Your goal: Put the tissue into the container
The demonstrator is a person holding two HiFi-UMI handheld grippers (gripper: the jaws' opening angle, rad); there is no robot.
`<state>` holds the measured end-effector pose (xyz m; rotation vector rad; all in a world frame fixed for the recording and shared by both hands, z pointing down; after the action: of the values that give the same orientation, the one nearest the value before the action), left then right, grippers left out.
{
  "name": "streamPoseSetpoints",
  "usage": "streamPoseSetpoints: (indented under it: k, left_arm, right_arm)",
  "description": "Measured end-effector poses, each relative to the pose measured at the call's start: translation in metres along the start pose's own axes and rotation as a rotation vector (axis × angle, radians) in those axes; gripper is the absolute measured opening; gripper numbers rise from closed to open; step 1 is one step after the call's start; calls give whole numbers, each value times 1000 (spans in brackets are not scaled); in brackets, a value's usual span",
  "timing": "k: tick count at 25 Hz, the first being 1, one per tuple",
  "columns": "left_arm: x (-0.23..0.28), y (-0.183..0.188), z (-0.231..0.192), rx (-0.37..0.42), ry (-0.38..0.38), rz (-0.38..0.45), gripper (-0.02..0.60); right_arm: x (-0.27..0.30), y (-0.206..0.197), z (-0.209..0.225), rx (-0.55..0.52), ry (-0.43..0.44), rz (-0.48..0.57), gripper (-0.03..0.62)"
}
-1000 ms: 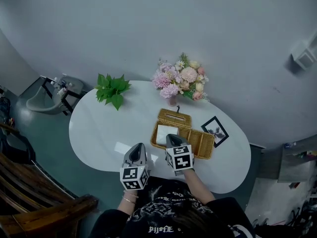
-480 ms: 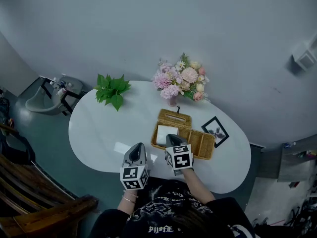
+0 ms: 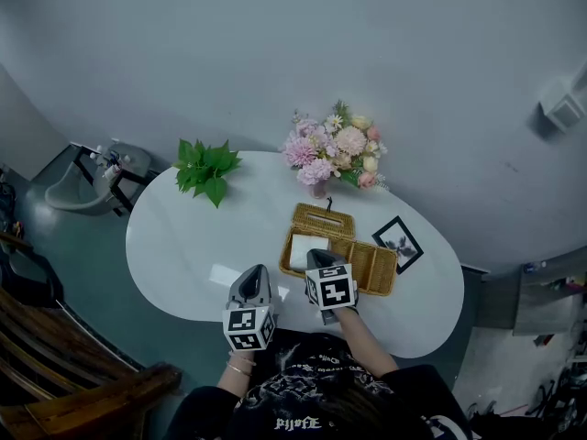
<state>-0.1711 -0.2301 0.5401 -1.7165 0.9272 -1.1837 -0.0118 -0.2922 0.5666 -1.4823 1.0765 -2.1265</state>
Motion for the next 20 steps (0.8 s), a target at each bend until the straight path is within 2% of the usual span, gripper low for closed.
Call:
streamPoseSetpoints:
  k: [11, 20]
  left_arm:
    - [4, -1, -4, 4, -5, -8, 25]
    - [7, -3, -9, 5, -5, -19, 25]
  right_arm:
    - [12, 0, 3, -3, -4, -101, 23]
    - [22, -2, 1, -34, -2, -144, 23]
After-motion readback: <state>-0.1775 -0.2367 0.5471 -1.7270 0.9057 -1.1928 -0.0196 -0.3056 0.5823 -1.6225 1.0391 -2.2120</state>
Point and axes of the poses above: the fingertips, and each gripper's own axes: x forward along the fingers, z to its right, y out of its top, the point moved 6 cm from there along -x, backward along the fingers, and after that the axes turned 4 degrees about z, right-handed, at the moved point
